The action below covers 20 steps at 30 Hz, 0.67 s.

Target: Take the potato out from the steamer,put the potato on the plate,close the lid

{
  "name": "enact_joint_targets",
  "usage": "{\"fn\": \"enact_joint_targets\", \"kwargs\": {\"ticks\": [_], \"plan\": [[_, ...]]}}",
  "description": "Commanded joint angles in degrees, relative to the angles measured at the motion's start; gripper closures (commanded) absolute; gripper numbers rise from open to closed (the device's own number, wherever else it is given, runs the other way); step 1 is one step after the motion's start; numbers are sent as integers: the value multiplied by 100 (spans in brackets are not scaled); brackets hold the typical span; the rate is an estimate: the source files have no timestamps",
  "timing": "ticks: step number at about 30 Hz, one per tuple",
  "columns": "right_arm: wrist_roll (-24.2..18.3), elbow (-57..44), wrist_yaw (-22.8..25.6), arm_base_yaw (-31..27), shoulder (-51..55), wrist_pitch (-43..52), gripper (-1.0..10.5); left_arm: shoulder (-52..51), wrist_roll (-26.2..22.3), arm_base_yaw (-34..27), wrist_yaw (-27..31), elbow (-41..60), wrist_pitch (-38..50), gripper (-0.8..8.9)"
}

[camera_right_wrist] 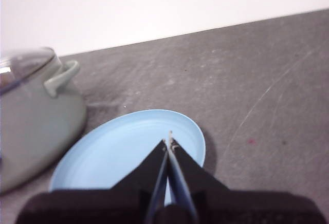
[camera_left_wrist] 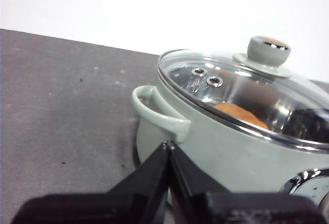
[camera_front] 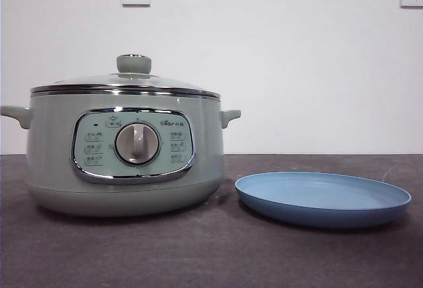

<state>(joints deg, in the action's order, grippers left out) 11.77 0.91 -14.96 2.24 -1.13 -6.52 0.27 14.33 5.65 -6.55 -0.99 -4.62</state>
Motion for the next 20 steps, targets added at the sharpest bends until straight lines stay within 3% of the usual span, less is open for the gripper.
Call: {"fn": "enact_joint_targets", "kwargs": {"ticks": [1,10,15,20], "plan": [[772,-61,7,7,0,83,948,-9,114,-13,0,74,52,816],[2605,321,-9,4,-15,1681,956,-4,264,-13,-730,-667,11,819],[2605,1272,-2,4,-245,1803,956,195,258,-13,-708,-1897,-153,819],[2192,2581,-72,7,-1025,1735,956,907,195,-13,-719,-3294,-282,819]]}}
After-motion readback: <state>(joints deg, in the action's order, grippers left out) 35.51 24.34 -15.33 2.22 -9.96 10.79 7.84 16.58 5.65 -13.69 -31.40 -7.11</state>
